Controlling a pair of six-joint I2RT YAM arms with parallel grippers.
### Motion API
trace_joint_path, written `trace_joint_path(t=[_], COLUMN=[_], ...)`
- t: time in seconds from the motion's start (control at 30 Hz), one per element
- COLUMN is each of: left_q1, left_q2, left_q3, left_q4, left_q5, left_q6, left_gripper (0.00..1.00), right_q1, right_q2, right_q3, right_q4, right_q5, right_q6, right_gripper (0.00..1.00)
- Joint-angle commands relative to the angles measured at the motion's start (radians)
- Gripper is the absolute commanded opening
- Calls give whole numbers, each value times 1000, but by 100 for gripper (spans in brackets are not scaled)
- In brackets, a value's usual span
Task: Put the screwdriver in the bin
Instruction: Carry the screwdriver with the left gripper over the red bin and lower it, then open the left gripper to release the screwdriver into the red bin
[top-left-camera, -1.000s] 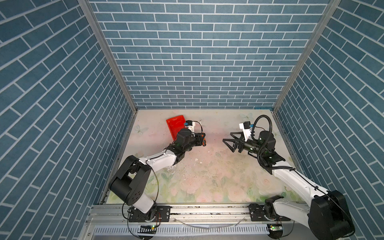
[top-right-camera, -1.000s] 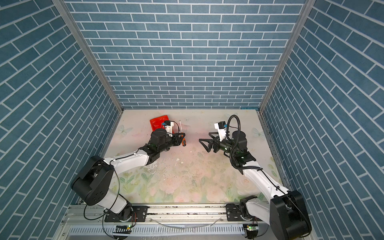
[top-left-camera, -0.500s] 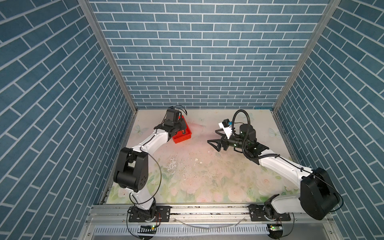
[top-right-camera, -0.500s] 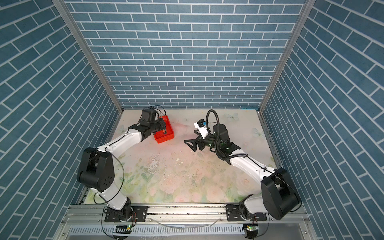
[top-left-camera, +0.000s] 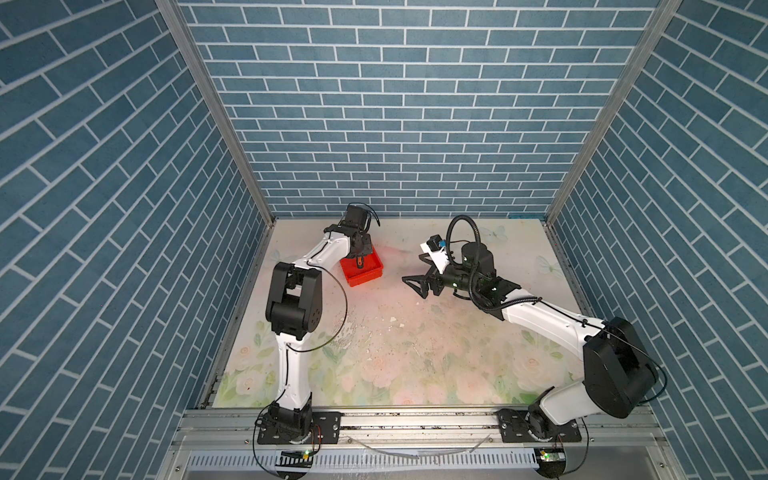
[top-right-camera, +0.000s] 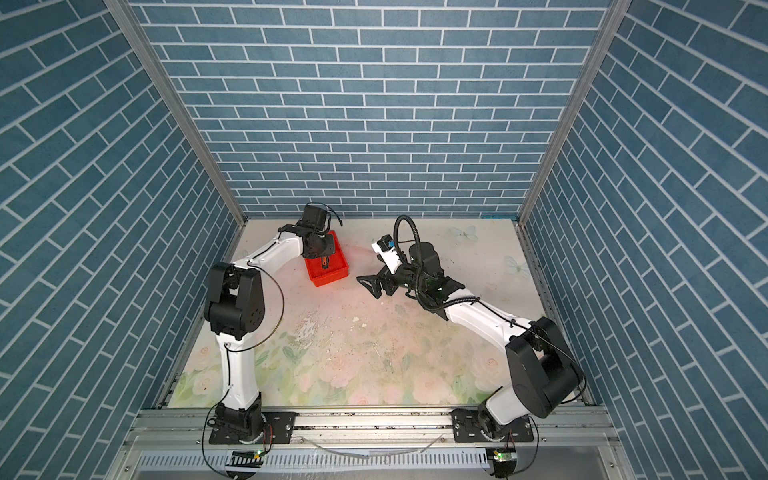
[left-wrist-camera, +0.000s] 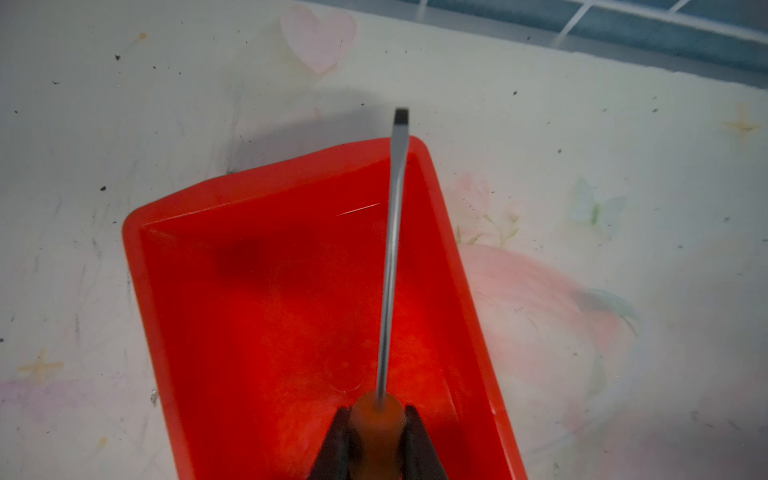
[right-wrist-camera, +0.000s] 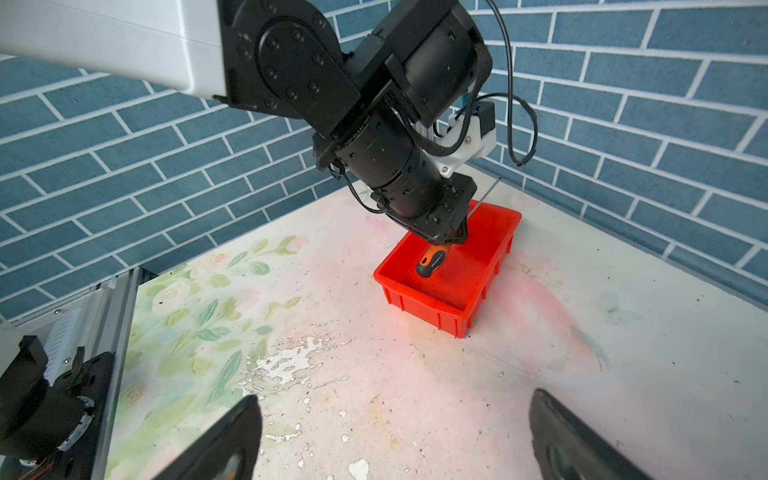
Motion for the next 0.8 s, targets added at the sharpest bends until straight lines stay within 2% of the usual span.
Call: trace_joint_path(t=[0.0,0.2,0.3,0.4,0.47,0.53,0.67,0.77], left_q1=[9,9,11,10,10,10,9,7], left_q2=[40,93,104,100,88,66,-3,-72], left_q3=[36,63,67,62,58,45,6,-31], left_q4=[-83,-106,-107,-102,-98,-86,-58,-36], left_q5=[-29,-25,-25,-26,-26,-26,-24,-28], left_q6=[32,32,32,29,27,25,19,20], left_gripper=[0,0,9,25,32,42,52,64], right_q1=[10,21,23,25,25,24,23,19], right_q2=[-6,-2,3,-3,-10,-22,-48,-70], right_q3=[26,32,40,42,40,32,12,-7], right_q4=[-14,-34,-52,-67,-77,-78,-70,-62], right_q5=[21,23,29,39,47,57,76,104], right_q6=[-54,-64,-75,-82,-84,-86,-87,-86], right_gripper=[99,99,99,99,99,99,99,99])
